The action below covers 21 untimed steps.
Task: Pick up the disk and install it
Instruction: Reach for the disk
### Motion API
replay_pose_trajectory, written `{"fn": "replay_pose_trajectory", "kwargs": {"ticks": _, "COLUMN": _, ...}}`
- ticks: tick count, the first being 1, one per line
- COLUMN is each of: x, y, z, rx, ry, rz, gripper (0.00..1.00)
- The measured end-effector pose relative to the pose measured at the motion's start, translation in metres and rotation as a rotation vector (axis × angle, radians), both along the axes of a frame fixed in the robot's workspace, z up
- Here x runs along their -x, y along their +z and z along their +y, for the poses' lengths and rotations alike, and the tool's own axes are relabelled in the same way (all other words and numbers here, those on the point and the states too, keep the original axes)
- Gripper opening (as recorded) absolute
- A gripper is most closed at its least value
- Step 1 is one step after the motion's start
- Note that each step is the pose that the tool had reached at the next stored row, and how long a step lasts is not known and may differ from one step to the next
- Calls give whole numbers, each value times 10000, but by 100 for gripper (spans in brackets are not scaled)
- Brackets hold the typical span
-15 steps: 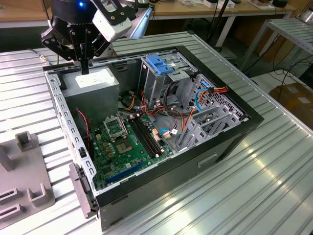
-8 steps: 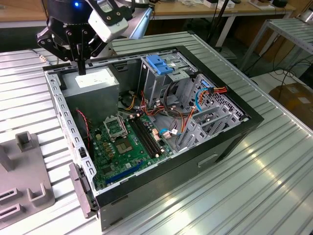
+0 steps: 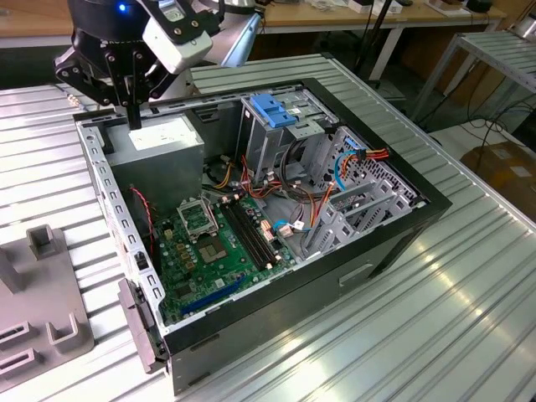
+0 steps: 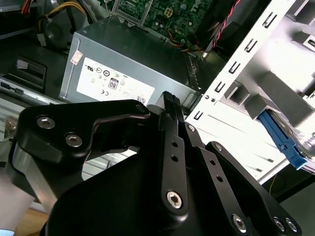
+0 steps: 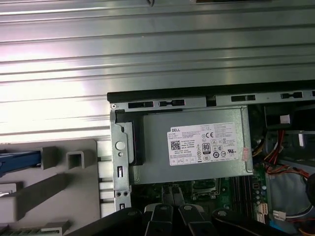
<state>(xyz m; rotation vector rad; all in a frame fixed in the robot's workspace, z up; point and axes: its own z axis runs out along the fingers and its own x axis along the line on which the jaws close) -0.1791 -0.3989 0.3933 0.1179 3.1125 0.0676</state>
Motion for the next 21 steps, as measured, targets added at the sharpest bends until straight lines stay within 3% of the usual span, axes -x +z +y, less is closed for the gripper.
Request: {"fn": "replay_pose_trajectory", "kwargs": {"ticks": 21, "x": 150, "y": 0, "z": 0, "rx": 0, "ry": 0, "rz": 0, "gripper": 10}}
